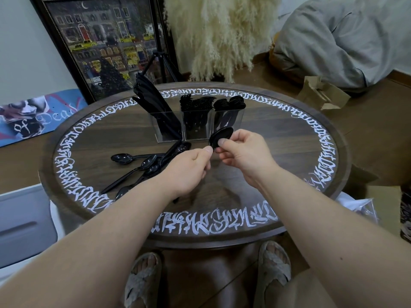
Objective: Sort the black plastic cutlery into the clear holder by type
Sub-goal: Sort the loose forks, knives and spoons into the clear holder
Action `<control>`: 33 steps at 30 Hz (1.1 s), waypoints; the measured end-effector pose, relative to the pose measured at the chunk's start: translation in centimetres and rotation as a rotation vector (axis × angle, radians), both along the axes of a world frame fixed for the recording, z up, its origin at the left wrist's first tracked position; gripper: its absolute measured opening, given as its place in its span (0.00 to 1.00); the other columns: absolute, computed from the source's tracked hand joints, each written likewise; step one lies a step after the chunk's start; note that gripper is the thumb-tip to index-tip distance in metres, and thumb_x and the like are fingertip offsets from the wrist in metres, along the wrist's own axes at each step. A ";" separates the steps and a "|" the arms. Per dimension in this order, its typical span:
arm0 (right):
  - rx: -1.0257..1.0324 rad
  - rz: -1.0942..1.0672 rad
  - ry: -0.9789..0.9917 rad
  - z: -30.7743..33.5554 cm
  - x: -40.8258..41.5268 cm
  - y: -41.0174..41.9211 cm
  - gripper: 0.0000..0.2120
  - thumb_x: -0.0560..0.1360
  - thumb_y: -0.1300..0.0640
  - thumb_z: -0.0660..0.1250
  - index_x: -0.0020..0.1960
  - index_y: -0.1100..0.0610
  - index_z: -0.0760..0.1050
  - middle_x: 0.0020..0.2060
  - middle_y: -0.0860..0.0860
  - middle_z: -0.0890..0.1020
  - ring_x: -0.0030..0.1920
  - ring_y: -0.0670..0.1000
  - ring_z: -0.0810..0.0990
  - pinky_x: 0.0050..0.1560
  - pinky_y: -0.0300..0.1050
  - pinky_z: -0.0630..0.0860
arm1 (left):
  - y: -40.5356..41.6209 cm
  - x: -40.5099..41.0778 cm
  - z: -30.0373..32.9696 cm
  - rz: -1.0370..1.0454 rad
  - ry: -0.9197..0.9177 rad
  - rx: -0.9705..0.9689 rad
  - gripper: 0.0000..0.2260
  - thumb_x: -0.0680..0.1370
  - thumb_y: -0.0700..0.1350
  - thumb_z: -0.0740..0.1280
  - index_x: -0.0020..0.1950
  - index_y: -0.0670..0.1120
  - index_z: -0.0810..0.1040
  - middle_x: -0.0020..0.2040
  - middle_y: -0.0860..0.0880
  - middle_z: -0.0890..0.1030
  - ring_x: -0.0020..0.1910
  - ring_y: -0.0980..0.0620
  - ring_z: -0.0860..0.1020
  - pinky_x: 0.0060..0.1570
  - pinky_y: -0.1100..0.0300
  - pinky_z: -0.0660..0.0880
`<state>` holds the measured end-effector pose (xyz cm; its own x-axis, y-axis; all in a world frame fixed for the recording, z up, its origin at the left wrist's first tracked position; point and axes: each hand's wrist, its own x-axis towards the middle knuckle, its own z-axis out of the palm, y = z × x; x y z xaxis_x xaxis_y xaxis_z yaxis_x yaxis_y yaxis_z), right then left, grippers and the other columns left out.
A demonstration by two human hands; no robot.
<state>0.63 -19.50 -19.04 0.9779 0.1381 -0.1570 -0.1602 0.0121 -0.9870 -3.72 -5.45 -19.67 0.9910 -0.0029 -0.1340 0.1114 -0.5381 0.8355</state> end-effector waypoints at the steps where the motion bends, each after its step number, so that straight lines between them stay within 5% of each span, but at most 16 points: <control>1: -0.072 -0.010 -0.053 -0.2 0.1 -0.1 0.10 0.74 0.65 0.69 0.38 0.59 0.70 0.30 0.55 0.80 0.27 0.47 0.76 0.29 0.40 0.74 | -0.1 -0.1 0.1 -0.020 -0.009 0.035 0.20 0.82 0.55 0.52 0.36 0.47 0.72 0.30 0.52 0.73 0.33 0.52 0.71 0.42 0.55 0.69; 6: -0.317 -0.065 -0.262 -0.6 0.1 -0.2 0.08 0.70 0.57 0.74 0.44 0.51 0.75 0.37 0.49 0.81 0.41 0.51 0.80 0.50 0.57 0.79 | -0.2 -0.2 0.7 -0.098 -0.045 0.165 0.18 0.83 0.53 0.54 0.36 0.47 0.71 0.32 0.52 0.72 0.32 0.55 0.70 0.37 0.58 0.66; 10: -0.477 0.013 -0.430 -0.5 -0.2 -0.3 0.21 0.74 0.60 0.68 0.65 0.46 0.73 0.41 0.45 0.78 0.43 0.46 0.76 0.52 0.44 0.75 | -0.1 -0.3 0.8 -0.133 -0.025 0.205 0.19 0.83 0.52 0.53 0.38 0.45 0.73 0.32 0.52 0.73 0.33 0.54 0.71 0.38 0.58 0.68; 12: -0.586 0.051 -0.511 -0.3 -0.4 -0.2 0.21 0.77 0.61 0.64 0.67 0.47 0.72 0.43 0.47 0.78 0.41 0.46 0.74 0.50 0.40 0.72 | 0.2 -0.3 0.7 -0.140 -0.030 0.273 0.20 0.83 0.53 0.52 0.39 0.43 0.73 0.33 0.50 0.73 0.35 0.51 0.72 0.42 0.54 0.70; 16: -0.725 0.078 -0.563 -0.6 -0.4 -0.1 0.18 0.80 0.60 0.59 0.68 0.50 0.73 0.52 0.51 0.79 0.53 0.50 0.76 0.52 0.37 0.67 | 0.6 -0.3 0.6 -0.078 -0.065 0.406 0.17 0.83 0.53 0.53 0.36 0.49 0.67 0.33 0.51 0.73 0.36 0.52 0.72 0.36 0.55 0.65; 20: -0.846 0.114 -0.567 -0.7 0.0 -0.3 0.18 0.82 0.59 0.54 0.70 0.55 0.70 0.57 0.54 0.75 0.57 0.53 0.74 0.51 0.36 0.64 | 0.5 -0.3 0.8 -0.045 -0.056 0.458 0.15 0.83 0.52 0.53 0.45 0.46 0.74 0.39 0.50 0.76 0.44 0.47 0.75 0.43 0.54 0.69; 25: -0.795 0.094 -0.534 -0.5 0.1 -0.2 0.17 0.81 0.61 0.55 0.68 0.55 0.73 0.56 0.54 0.80 0.54 0.54 0.79 0.60 0.45 0.72 | 0.5 -0.5 1.0 -0.045 -0.087 0.465 0.11 0.83 0.49 0.53 0.58 0.49 0.73 0.45 0.50 0.77 0.49 0.47 0.75 0.46 0.54 0.69; 30: -0.406 -0.052 -0.367 -0.1 0.3 -0.5 0.12 0.78 0.62 0.62 0.58 0.54 0.80 0.38 0.48 0.83 0.37 0.47 0.83 0.52 0.54 0.80 | 0.3 -0.5 1.0 0.013 -0.184 0.406 0.10 0.83 0.46 0.53 0.58 0.50 0.73 0.46 0.51 0.77 0.47 0.48 0.74 0.46 0.54 0.68; 33: -0.331 -0.116 -0.336 0.3 0.0 -0.4 0.13 0.80 0.62 0.59 0.60 0.54 0.78 0.37 0.47 0.81 0.36 0.44 0.81 0.52 0.52 0.80 | -0.4 -0.3 1.1 0.041 -0.251 0.377 0.11 0.83 0.45 0.54 0.58 0.49 0.74 0.46 0.52 0.77 0.47 0.49 0.74 0.44 0.56 0.66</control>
<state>0.68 -19.88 -18.78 0.9881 0.0210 0.1527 0.1515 -0.3124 -0.9378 -3.99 -5.83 -18.61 0.9912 0.0395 0.1261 -0.0423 -0.8091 0.5861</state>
